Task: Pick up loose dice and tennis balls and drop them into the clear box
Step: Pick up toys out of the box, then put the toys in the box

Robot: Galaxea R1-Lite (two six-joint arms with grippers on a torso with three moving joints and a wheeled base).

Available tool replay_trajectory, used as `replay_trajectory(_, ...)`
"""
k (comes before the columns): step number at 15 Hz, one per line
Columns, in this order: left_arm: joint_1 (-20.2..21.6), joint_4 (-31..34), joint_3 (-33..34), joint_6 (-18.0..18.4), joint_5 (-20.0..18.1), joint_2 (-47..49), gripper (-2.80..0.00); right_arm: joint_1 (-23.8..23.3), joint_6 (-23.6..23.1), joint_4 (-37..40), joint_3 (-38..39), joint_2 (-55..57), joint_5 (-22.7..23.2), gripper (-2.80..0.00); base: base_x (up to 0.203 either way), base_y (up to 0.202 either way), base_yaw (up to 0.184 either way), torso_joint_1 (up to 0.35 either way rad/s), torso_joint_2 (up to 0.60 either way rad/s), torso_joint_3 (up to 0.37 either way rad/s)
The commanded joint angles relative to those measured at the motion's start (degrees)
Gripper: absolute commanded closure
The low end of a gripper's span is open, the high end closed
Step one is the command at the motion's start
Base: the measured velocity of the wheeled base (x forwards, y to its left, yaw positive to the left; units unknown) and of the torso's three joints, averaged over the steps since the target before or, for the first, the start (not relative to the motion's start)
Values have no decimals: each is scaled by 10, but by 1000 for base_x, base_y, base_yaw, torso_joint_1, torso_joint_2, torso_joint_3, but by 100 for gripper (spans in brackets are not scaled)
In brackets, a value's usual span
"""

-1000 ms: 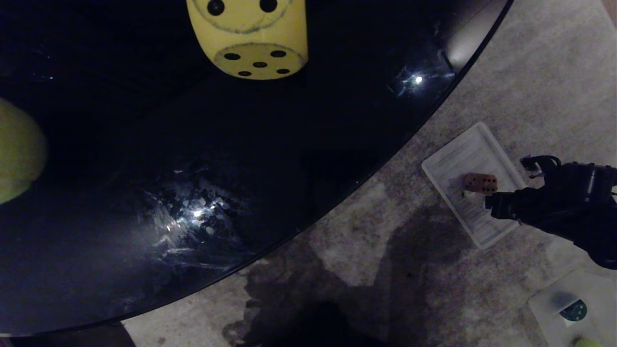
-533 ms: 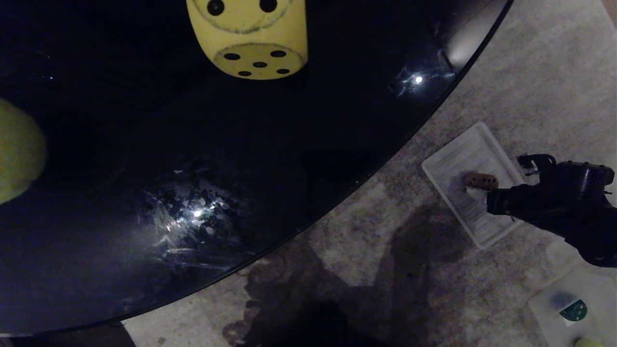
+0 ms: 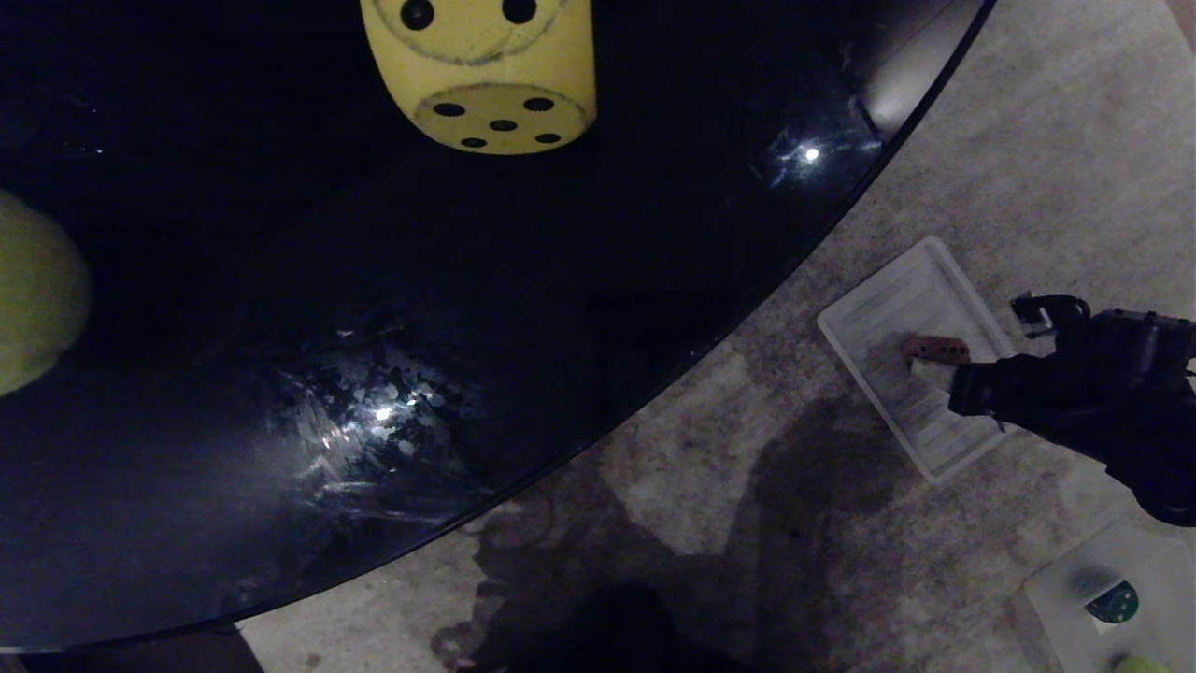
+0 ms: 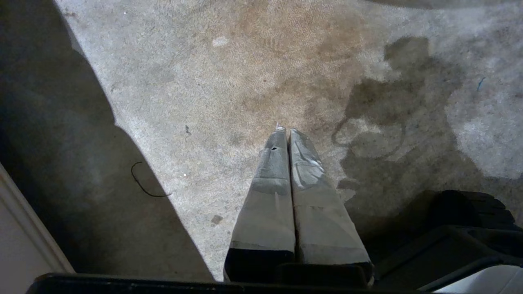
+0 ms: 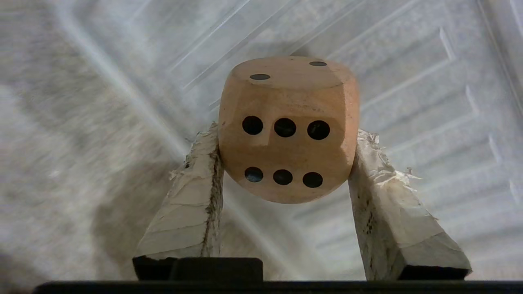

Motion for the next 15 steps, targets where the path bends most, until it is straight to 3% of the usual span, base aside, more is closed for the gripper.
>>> replay_trajectory(1,0,1,1,0,0,1,0,-5,0,22,34,-77,1,0,0,0,0,0,0,0)
replay_trajectory(5,0,0,1,0,0,1,0,-31,0,134,100,-256,-4,0,0,0,0,0,0,0)
replay_trajectory(8,0,0,1,0,0,1,0,-35,-1,260,159,-433,-19,0,0,0,0,0,0,0)
replay_trajectory(15,0,0,1,0,1,1,0,4,-5,584,296,-857,-65,0,0,0,0,0,0,0)
